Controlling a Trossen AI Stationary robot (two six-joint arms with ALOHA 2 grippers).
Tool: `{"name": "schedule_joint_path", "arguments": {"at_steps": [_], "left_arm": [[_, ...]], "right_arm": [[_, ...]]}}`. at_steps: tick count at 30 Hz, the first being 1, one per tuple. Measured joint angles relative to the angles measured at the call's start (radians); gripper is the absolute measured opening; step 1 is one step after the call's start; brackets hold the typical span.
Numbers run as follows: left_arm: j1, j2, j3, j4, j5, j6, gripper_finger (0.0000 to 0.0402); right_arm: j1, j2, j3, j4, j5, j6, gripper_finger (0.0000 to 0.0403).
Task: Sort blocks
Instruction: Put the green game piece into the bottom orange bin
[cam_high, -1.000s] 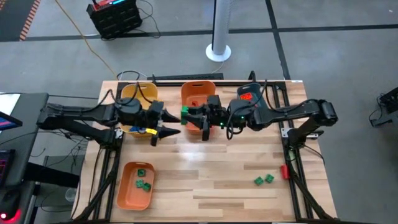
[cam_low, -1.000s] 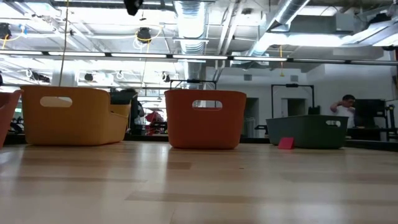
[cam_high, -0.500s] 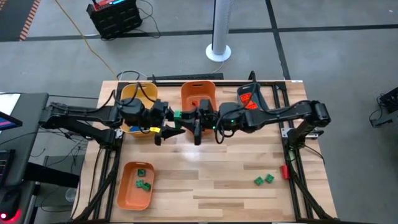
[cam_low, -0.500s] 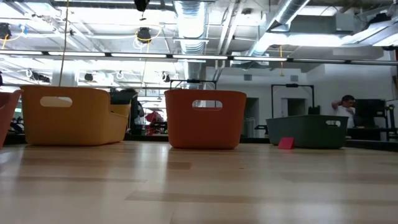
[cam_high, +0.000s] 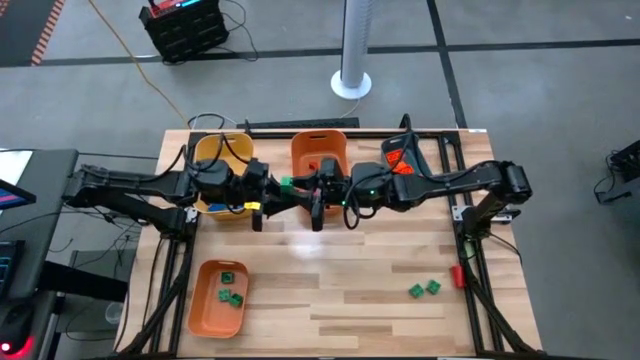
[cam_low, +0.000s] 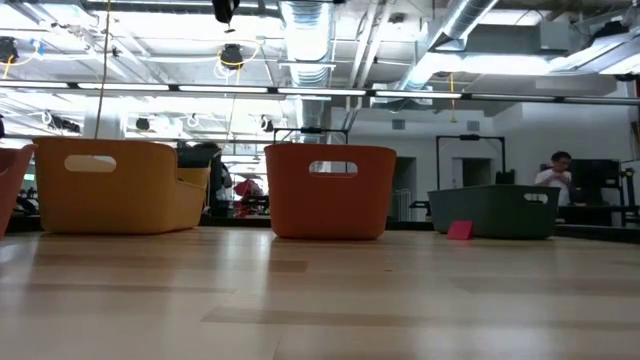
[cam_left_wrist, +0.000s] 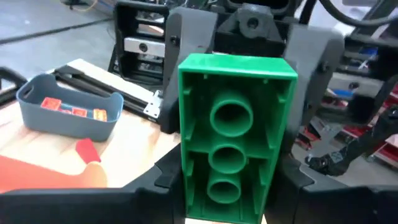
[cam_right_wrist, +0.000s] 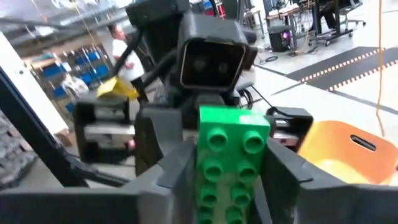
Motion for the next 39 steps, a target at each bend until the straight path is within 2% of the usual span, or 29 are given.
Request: {"name": "schedule_joint_path", "arguments": {"at_steps": [5,7,12,14,17,20,26,32,35,39], "left_arm": [[0.003,-0.064,-0.001,-0.067,0.008,-0.028,0.0134],[0.002,-0.118,0.000,-0.159,0.045,-0.053,0.0134],[-0.038,-0.236,0.002,-0.512,0.292,-0.193,0.0134],[-0.091,-0.267,0.002,-0.700,0.330,-0.271,0.0138],[-0.215,-0.286,0.001,-0.950,0.335,-0.390,0.0150],[-0.360,-0.279,0.000,-1.080,0.335,-0.499,0.0150],[-0.569,-0.221,0.000,-1.108,0.234,-0.637,0.0142],[-0.674,-0.075,-0.001,-1.147,0.124,-0.631,0.0147],[-0.709,0.006,-0.043,-1.111,0.123,-0.613,0.0146],[-0.746,0.072,-0.145,-0.947,0.163,-0.618,0.0146]], "right_arm": [[0.001,-0.041,0.000,-0.113,-0.013,0.000,0.0231],[0.005,-0.079,0.000,-0.196,-0.016,0.002,0.0247],[0.022,-0.190,0.000,-0.408,-0.015,0.045,0.0254],[0.029,-0.225,0.002,-0.516,-0.007,0.089,0.0254],[0.040,-0.249,0.001,-0.681,0.023,0.185,0.0254],[0.050,-0.250,0.000,-0.827,0.058,0.282,0.0254],[0.080,-0.201,-0.001,-0.947,0.092,0.394,0.0254],[0.104,-0.162,-0.001,-0.964,0.124,0.448,0.0254],[0.108,-0.161,-0.001,-0.966,0.130,0.453,0.0254],[0.109,-0.172,-0.001,-0.974,0.132,0.454,0.0254]]}}
